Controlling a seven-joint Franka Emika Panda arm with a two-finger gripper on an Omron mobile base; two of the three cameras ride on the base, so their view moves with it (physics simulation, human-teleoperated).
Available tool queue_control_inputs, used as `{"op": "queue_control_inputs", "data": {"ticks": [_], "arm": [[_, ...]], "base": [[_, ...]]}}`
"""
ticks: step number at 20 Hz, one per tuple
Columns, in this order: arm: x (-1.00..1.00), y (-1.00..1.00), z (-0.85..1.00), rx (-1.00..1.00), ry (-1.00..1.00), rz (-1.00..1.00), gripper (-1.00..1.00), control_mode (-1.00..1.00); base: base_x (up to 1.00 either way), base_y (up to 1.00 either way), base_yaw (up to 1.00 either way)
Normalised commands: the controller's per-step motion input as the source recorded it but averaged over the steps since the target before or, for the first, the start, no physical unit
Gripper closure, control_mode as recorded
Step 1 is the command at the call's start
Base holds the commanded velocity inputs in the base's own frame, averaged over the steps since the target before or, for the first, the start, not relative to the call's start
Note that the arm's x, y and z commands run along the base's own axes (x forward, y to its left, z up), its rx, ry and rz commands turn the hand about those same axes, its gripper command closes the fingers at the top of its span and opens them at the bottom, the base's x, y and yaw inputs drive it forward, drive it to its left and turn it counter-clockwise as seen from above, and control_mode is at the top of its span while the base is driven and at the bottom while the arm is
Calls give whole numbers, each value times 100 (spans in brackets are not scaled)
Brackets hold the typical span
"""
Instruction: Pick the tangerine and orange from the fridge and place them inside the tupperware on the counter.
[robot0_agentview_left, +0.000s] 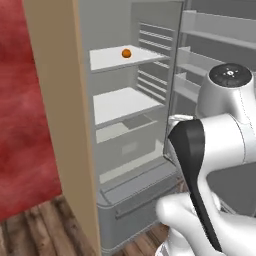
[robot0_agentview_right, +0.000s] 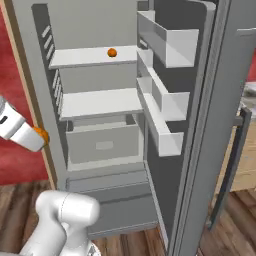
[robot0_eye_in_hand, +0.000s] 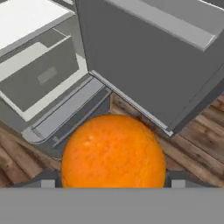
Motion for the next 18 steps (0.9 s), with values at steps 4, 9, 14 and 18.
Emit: {"op": "queue_control_inputs", "data": {"ticks": [4, 9, 14, 18], "arm": [[0, 0, 0, 0, 0, 0, 100, 100], [0, 0, 0, 0, 0, 0, 100, 100], [0, 0, 0, 0, 0, 0, 100, 100], [0, 0, 0, 0, 0, 0, 100, 100]], "base": [[-54, 53, -90], [-46, 25, -100], [-26, 10, -100], [-1, -15, -100]]}}
